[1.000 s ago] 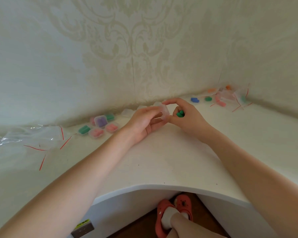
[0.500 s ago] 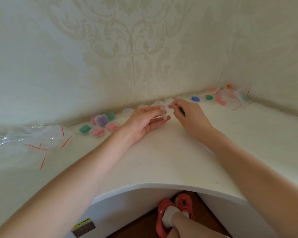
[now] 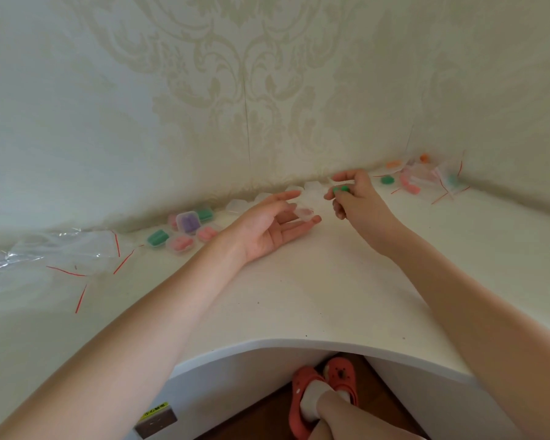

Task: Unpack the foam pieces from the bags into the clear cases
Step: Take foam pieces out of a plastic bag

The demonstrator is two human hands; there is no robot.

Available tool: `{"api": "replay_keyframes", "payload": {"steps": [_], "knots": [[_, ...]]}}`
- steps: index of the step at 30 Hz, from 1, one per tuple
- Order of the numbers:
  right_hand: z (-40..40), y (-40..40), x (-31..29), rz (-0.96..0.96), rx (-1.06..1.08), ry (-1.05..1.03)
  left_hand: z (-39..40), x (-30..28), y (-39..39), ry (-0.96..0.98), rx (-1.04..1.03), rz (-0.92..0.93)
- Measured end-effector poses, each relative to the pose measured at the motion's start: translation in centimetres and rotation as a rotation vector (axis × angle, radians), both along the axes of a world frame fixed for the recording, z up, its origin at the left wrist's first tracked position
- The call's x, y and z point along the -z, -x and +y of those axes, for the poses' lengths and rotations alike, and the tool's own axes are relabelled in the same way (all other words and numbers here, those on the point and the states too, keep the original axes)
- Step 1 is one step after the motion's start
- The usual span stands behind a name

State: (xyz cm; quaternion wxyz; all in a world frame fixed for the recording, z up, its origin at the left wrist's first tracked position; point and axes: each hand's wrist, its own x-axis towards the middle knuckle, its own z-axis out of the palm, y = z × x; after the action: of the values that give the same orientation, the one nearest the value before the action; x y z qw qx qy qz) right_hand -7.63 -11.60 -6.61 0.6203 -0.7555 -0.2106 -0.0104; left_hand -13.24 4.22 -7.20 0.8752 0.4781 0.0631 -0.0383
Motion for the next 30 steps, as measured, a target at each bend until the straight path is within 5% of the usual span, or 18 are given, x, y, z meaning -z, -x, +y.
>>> {"api": "replay_keyframes", "payload": {"steps": [11, 16, 30], "knots": [[-0.2, 1.1, -0.5, -0.174, -0.117, 0.079, -0.1, -0.2, 0.2, -0.083, 0.114, 0.014], [0.0, 1.4, -0.5, -0.360, -0.089, 0.284, 0.0, -0.3, 0.4, -0.055, 0.152, 0.017], [0.1, 1.3, -0.2, -0.394, -0.072, 0.298, -0.2, -0.6, 0.7, -0.084, 0.159, 0.023]]}}
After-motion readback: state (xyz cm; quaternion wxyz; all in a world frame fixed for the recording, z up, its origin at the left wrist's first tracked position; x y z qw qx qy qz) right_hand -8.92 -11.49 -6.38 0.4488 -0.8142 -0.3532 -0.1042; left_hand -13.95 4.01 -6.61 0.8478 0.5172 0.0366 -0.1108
